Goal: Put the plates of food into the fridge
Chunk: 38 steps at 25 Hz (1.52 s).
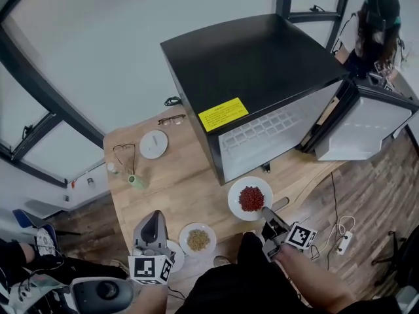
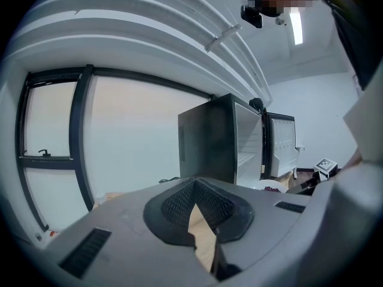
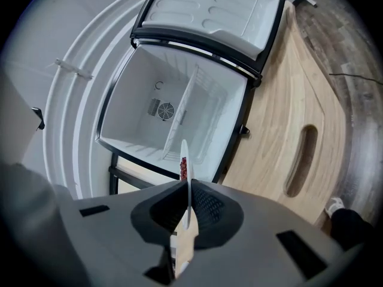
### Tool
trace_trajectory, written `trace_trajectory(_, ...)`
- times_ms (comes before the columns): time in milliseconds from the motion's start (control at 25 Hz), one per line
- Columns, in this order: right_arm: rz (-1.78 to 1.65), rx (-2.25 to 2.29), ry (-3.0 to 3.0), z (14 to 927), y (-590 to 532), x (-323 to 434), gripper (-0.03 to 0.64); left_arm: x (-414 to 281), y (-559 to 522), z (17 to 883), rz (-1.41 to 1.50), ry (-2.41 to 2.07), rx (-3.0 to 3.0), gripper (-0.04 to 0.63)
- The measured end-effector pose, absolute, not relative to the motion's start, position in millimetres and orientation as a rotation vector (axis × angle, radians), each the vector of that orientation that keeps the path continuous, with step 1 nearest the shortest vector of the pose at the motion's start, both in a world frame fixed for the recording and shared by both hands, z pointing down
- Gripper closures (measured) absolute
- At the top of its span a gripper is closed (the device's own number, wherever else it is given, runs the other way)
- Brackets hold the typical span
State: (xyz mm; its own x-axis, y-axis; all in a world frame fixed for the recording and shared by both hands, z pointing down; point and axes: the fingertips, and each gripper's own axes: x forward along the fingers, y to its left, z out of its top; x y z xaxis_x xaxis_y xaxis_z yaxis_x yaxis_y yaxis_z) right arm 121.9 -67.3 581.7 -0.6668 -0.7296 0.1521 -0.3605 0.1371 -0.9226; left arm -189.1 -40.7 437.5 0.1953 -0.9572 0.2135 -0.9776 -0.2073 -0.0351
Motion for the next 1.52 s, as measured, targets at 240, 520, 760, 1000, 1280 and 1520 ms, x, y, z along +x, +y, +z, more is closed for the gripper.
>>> trace_trajectory(240,-1.483,-1.046,2.132,554,-89,128,0.584,-179,-58,430,0.273,-1.895,2.374,0.592)
trace_trajectory(520,-1.418,-1.013,2.140,518,-119,136,0.584,-174,-77,414,0.243,-1.915,2.396,0.592)
trace_trajectory(760,-1.410,-1.033,2.137,501,-152,142,0.584,-176,-91,401,0.229,-1.958,2.392,0.592)
trace_trajectory(1000,-1.377,-1.040,2.193,480,-186,136,0.584,-183,-99,396,0.208,-2.011,2.357,0.592)
trace_trajectory(1280,-1.432,-1.104,2.194,479,-224,127,0.584,-201,-98,389,0.213,-2.094,2.286,0.592)
trace_trajectory(1520,-1.485,-1.076,2.218,479,-248,107,0.584,-211,-100,382,0.238,-2.161,2.231,0.592)
